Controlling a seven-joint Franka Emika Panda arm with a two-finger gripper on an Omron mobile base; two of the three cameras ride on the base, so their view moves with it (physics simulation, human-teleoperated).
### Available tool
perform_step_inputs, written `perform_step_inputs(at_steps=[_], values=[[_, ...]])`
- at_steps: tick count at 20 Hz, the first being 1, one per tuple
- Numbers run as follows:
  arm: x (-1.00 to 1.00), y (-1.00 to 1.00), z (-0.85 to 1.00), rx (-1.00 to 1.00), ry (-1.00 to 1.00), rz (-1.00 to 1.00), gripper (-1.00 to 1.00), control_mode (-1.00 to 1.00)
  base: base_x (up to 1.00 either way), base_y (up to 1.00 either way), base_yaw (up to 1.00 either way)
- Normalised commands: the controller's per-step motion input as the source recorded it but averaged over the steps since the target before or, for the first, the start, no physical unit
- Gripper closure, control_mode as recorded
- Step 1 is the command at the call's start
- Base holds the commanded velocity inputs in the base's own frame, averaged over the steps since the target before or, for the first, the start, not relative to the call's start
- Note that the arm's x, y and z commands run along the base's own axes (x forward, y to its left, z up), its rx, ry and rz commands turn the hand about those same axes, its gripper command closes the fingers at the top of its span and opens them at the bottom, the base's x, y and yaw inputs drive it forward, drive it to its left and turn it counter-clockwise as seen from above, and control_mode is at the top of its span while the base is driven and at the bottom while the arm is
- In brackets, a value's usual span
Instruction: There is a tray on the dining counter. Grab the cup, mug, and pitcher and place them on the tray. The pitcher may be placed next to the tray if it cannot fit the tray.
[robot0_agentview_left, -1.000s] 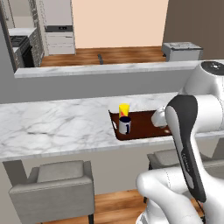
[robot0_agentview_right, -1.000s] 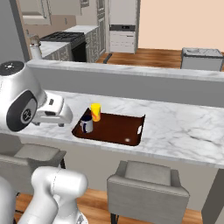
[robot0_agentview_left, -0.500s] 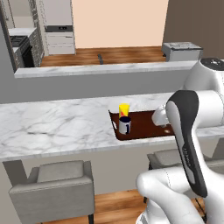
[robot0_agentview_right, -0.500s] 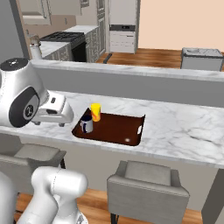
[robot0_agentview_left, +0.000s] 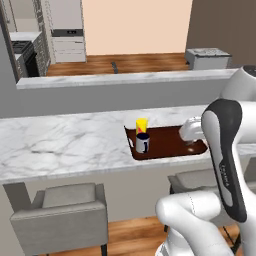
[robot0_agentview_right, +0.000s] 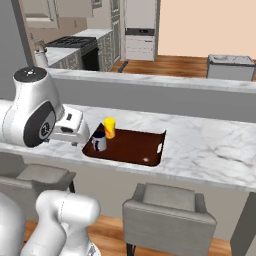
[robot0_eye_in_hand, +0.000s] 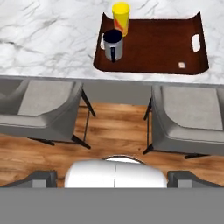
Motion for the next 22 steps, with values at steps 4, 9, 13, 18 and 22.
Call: perform_step_inputs(at_steps=[4,9,13,18,22], values=[[0.00,0.00,0.00,0.00,0.00,0.00,-1.00,1.00,-0.98,-0.31,-0.02],[0.00,0.00,0.00,0.00,0.00,0.00,-1.00,1.00,-1.00,-0.82,-0.31],[0.00,0.00,0.00,0.00,0.00,0.00,-1.00,1.00,-0.58,-0.88,-0.54],[0.00,0.00,0.00,0.00,0.00,0.00,-1.00,1.00,0.05,-1.00,-0.14],[0.00,0.00,0.00,0.00,0.00,0.00,-1.00,1.00,0.57,-1.00,0.14]])
